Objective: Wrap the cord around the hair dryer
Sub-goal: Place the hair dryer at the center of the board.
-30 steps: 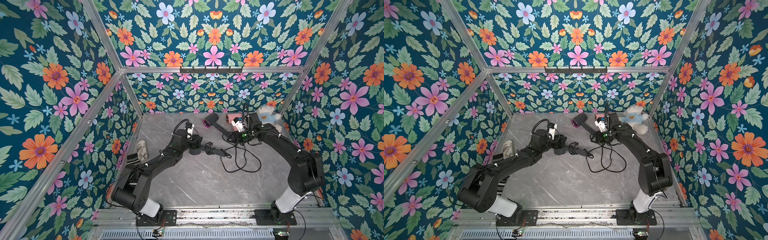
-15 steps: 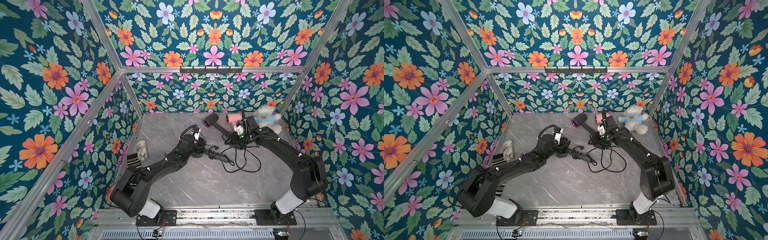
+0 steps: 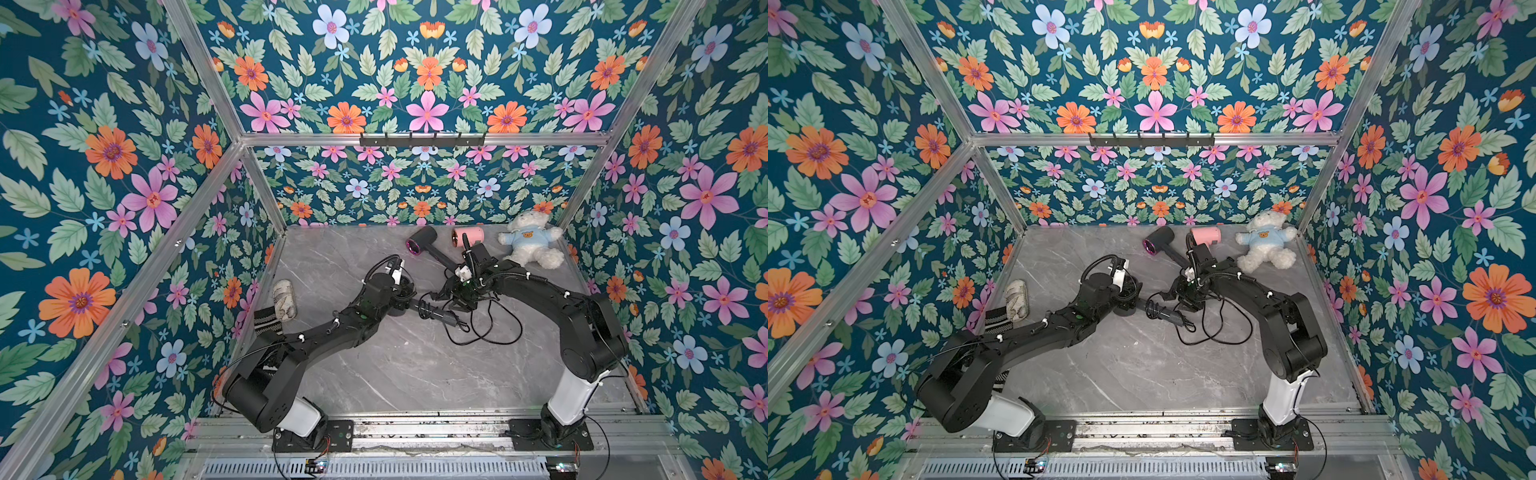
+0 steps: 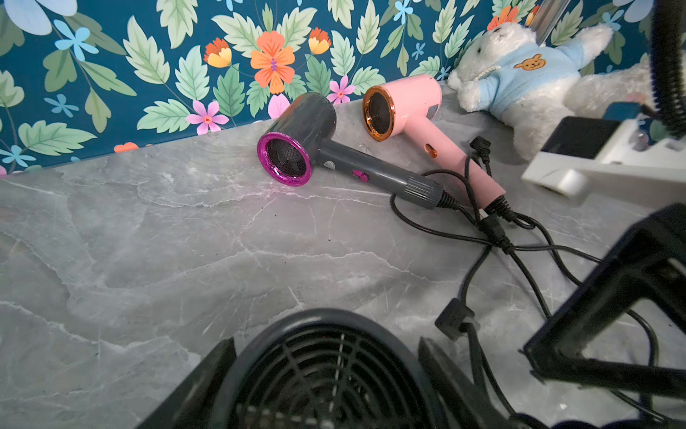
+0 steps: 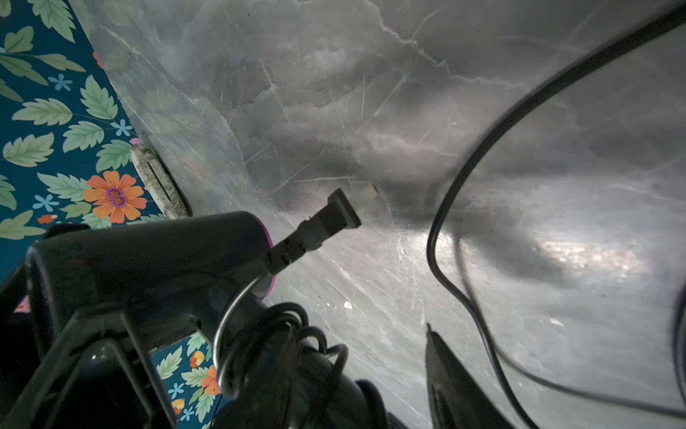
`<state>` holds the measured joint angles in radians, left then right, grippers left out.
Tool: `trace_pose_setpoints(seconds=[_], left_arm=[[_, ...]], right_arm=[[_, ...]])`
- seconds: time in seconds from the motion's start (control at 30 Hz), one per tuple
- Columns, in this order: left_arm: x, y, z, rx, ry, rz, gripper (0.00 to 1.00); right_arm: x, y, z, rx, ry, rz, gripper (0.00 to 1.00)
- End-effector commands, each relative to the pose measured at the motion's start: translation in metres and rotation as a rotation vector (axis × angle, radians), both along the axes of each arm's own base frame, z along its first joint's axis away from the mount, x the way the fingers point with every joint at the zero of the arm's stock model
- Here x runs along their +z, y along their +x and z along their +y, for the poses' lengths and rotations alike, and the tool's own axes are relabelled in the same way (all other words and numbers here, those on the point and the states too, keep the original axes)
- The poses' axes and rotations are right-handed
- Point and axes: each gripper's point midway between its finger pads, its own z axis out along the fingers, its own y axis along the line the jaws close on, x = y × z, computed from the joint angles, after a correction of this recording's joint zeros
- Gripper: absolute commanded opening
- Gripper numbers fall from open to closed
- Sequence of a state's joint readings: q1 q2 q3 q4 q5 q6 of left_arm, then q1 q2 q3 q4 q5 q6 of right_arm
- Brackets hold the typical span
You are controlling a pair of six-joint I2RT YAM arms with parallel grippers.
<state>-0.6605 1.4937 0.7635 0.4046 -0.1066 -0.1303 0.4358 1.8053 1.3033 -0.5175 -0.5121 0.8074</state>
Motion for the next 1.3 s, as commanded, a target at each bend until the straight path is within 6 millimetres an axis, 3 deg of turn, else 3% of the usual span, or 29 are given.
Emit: trace_pose_setpoints(seconds=[0.0, 0.2, 0.37, 0.47, 0.63, 0.93, 1.27], left_arm=[[0.021, 0.007, -0.005, 0.008, -0.047, -0.078, 0.0], [0.022, 0.004, -0.01, -0.001, -0.044, -0.089, 0.0], [0.025, 0.001, -0.006, 0.015, -0.022, -0.114, 0.0], [0.028, -0.001, -0.005, 0.019, -0.019, -0.132, 0.0], [0.029, -0.003, -0.007, 0.018, -0.022, -0.144, 0.0], [0.031, -0.007, -0.014, 0.004, 0.001, -0.165, 0.0], [0.034, -0.01, -0.02, -0.008, 0.005, -0.181, 0.0]], right_arm=[[-0.002, 0.008, 0.007, -0.023, 0.01, 0.0, 0.56], [-0.001, 0.013, 0.008, -0.032, 0.005, -0.01, 0.55], [0.004, 0.005, -0.026, -0.059, -0.095, -0.012, 0.55], [0.019, 0.005, -0.031, -0.081, -0.08, -0.047, 0.56], [0.029, 0.011, -0.017, -0.087, -0.028, -0.048, 0.58], [0.023, 0.02, 0.008, -0.074, 0.007, -0.031, 0.59], [0.005, 0.025, 0.022, -0.057, 0.004, 0.011, 0.57]])
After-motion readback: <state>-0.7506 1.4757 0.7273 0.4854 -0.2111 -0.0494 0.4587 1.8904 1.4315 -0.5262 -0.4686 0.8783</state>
